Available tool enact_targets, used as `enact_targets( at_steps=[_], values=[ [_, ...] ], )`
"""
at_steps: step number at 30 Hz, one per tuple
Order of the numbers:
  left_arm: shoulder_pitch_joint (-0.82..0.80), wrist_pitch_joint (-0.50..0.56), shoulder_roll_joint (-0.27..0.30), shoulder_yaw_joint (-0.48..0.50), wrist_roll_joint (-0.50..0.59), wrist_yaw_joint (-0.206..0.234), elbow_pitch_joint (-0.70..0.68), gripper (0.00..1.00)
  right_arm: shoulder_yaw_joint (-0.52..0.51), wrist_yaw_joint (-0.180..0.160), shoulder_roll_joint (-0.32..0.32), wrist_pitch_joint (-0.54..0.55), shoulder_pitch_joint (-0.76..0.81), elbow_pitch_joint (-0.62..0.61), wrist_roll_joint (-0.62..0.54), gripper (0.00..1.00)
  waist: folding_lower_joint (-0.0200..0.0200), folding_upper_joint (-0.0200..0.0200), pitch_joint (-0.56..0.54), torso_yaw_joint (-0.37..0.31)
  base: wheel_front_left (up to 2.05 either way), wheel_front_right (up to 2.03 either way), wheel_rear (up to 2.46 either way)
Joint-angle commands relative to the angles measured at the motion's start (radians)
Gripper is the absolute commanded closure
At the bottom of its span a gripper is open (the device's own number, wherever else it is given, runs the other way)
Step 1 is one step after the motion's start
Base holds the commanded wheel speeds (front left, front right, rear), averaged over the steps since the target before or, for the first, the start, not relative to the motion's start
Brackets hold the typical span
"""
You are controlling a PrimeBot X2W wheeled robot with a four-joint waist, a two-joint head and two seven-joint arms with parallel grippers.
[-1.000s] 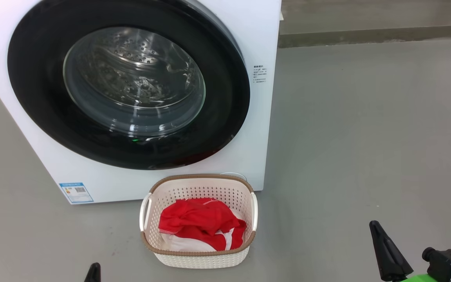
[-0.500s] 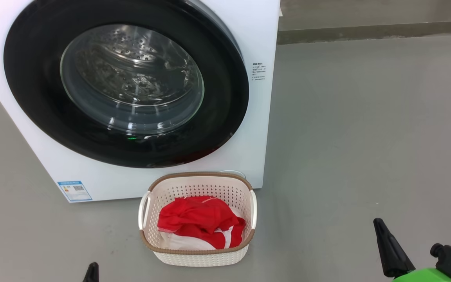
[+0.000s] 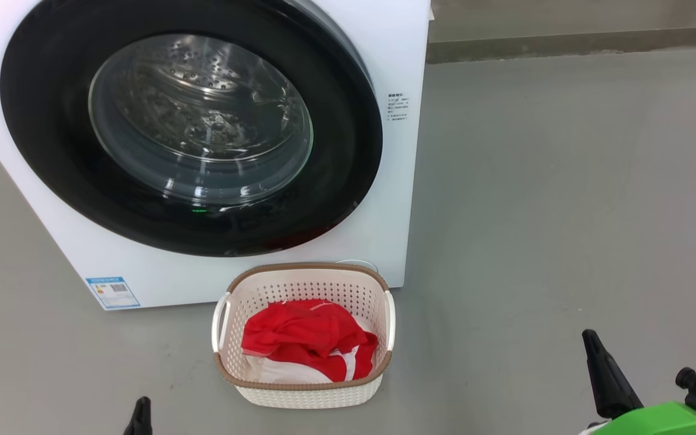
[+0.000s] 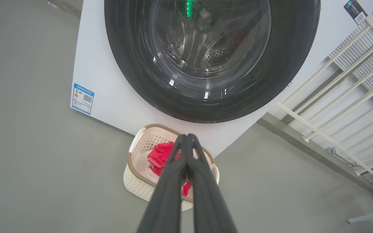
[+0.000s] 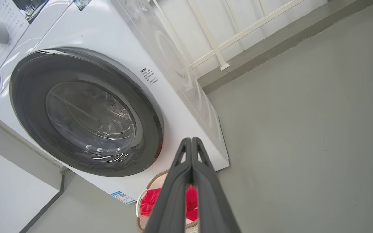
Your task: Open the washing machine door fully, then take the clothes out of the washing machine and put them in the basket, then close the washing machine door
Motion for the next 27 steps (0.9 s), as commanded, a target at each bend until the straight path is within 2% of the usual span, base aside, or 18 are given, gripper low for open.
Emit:
enact_targets(
  at_steps=[1,27],
  values=[
    [-0.052,0.005,0.016,0.010,-0.029,-0.002,-0.023,1.00,-0.004,0.000,-0.009,0.007,-0.052,-0.022,0.027,1.00,-0.0001,0.0000,0.001,0.000,0.00,0.00,0.00],
    [-0.099,0.080,0.021,0.013,-0.322,-0.004,-0.021,1.00,-0.032,-0.001,-0.001,0.084,-0.096,-0.009,0.279,1.00,-0.0001,0.0000,0.016,-0.007,0.00,0.00,0.00]
  ],
)
